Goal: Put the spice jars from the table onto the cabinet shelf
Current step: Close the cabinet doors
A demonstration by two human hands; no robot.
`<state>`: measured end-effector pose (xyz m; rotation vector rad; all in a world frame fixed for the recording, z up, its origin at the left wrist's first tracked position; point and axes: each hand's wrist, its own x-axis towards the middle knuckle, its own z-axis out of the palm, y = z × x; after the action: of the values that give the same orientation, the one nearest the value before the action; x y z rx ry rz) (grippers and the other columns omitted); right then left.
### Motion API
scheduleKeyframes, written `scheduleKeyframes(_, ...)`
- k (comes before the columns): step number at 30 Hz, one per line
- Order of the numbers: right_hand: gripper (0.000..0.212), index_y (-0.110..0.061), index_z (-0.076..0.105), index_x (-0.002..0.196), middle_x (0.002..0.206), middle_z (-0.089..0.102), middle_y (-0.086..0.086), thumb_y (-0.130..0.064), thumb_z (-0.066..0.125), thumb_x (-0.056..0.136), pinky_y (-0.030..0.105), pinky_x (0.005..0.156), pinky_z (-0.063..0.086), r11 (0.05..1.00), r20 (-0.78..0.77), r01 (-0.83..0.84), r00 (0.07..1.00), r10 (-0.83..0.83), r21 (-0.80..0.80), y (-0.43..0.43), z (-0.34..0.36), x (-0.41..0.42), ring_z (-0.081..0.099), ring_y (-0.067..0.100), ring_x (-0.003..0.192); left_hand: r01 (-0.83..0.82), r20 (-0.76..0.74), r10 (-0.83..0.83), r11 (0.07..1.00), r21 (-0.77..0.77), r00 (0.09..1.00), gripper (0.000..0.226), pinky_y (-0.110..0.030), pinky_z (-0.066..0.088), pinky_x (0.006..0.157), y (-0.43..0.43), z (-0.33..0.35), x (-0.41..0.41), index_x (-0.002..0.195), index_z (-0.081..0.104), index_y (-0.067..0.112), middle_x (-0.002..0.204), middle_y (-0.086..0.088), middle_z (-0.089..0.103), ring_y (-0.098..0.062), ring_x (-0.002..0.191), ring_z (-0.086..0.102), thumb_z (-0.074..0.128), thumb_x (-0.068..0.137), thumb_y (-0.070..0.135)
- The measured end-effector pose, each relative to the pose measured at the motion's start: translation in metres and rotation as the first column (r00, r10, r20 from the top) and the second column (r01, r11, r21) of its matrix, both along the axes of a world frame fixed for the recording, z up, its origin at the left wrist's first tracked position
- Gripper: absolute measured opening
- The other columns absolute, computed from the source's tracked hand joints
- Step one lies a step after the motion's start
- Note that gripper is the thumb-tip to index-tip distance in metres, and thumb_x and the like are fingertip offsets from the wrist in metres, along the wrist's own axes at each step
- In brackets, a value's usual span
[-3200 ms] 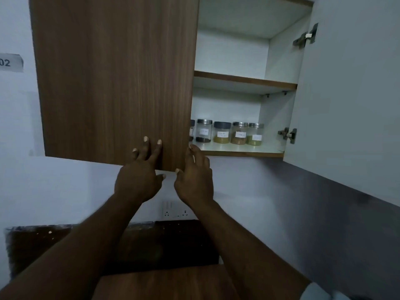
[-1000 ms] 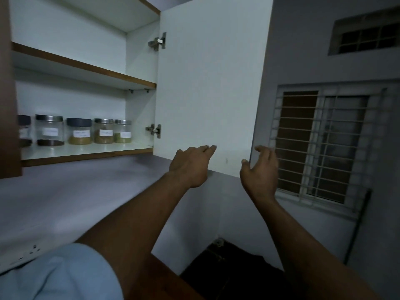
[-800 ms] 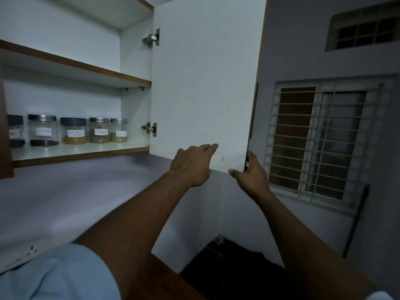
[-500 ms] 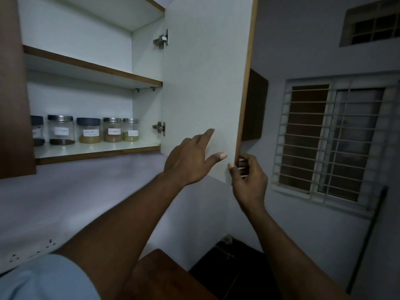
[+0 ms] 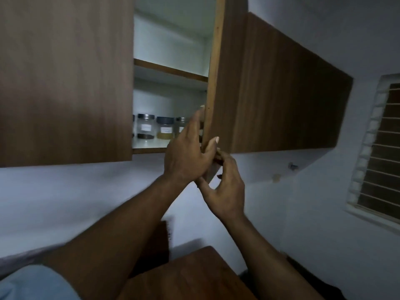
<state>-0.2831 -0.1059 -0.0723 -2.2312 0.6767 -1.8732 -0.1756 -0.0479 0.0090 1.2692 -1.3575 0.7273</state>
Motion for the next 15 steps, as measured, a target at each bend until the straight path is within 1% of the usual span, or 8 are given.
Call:
scheduleKeyframes(2,0.084,-0.038,0.036,0.148,0.15,0.046,-0.02,-0.076,0.063,0.079,0.036,0.101,0.055,1.0,-0.013,-0.004,1.0,0.004,0.015,0.004,0.0,0.032,0.052,0.006,0.131,-0.077,0.026,0.076,0.996,0.039,0.997,0.08,-0.032,0.06,0.065,0.014,-0.002,0.025,0.16,0.015,0.031,0.117,-0.001,0.07,-0.017,0.08,0.071,0.059,0.096,0.05)
scheduleKeyframes(4,0.086,-0.036,0.033,0.151,0.157,0.041,-0.016,-0.073,0.064,0.08,0.041,0.107,0.05,1.0,-0.036,0.0,0.999,0.001,0.022,0.006,-0.003,0.06,0.048,0.01,0.138,-0.184,0.091,0.176,0.979,0.089,0.98,0.078,-0.032,0.059,0.065,0.024,-0.005,0.047,0.161,0.012,0.035,0.111,-0.002,0.07,-0.017,0.082,0.069,0.056,0.098,0.048)
scheduleKeyframes(5,0.087,-0.035,0.032,0.152,0.159,0.039,-0.013,-0.071,0.065,0.08,0.043,0.108,0.049,1.0,-0.053,-0.004,0.999,0.006,0.026,0.008,-0.004,0.076,0.046,0.012,0.14,-0.258,0.137,0.242,0.959,0.115,0.961,0.073,-0.031,0.057,0.068,0.029,-0.006,0.06,0.16,0.016,0.035,0.111,-0.003,0.068,-0.018,0.087,0.067,0.054,0.099,0.047)
scheduleKeyframes(7,0.09,-0.031,0.03,0.154,0.162,0.035,-0.009,-0.067,0.066,0.081,0.045,0.111,0.045,0.999,-0.085,0.008,0.996,-0.005,0.031,0.007,-0.007,0.101,0.042,0.016,0.144,-0.403,0.238,0.357,0.895,0.188,0.903,0.064,-0.036,0.054,0.082,0.034,-0.008,0.08,0.158,0.026,0.038,0.127,-0.005,0.064,-0.024,0.11,0.061,0.048,0.1,0.052)
scheduleKeyframes(9,0.091,-0.027,0.03,0.156,0.165,0.03,-0.006,-0.064,0.066,0.082,0.046,0.112,0.04,1.0,-0.138,0.001,0.99,0.002,0.025,0.009,-0.008,0.13,0.037,0.02,0.148,-0.579,0.349,0.485,0.774,0.256,0.802,0.066,-0.046,0.047,0.1,0.042,-0.01,0.103,0.157,0.027,0.04,0.152,-0.009,0.046,-0.034,0.135,0.045,0.045,0.098,0.061)
scheduleKeyframes(10,0.09,-0.025,0.03,0.157,0.166,0.028,-0.004,-0.062,0.067,0.083,0.046,0.112,0.039,1.0,-0.169,-0.006,0.986,0.009,0.02,0.009,-0.008,0.143,0.035,0.021,0.149,-0.65,0.396,0.534,0.712,0.267,0.747,0.07,-0.053,0.042,0.106,0.046,-0.01,0.114,0.157,0.025,0.041,0.16,-0.011,0.034,-0.039,0.142,0.035,0.048,0.095,0.065)
scheduleKeyframes(13,0.086,-0.023,0.028,0.157,0.169,0.02,-0.002,-0.054,0.067,0.087,0.049,0.111,0.038,0.999,-0.277,-0.033,0.96,0.033,0.007,0.004,-0.008,0.176,0.026,0.023,0.153,-0.755,0.466,0.598,0.561,0.338,0.653,0.095,-0.07,0.022,0.114,0.052,-0.01,0.147,0.159,0.017,0.041,0.169,-0.014,0.001,-0.051,0.151,0.003,0.064,0.081,0.071)
scheduleKeyframes(15,0.085,-0.024,0.025,0.159,0.17,0.016,-0.002,-0.056,0.063,0.09,0.051,0.112,0.035,0.999,-0.392,-0.042,0.92,0.03,-0.021,-0.005,-0.005,0.194,0.02,0.025,0.155,-0.803,0.511,0.619,0.458,0.382,0.596,0.104,-0.076,0.011,0.114,0.051,-0.011,0.169,0.16,0.01,0.04,0.168,-0.012,-0.016,-0.053,0.149,-0.014,0.067,0.078,0.069)
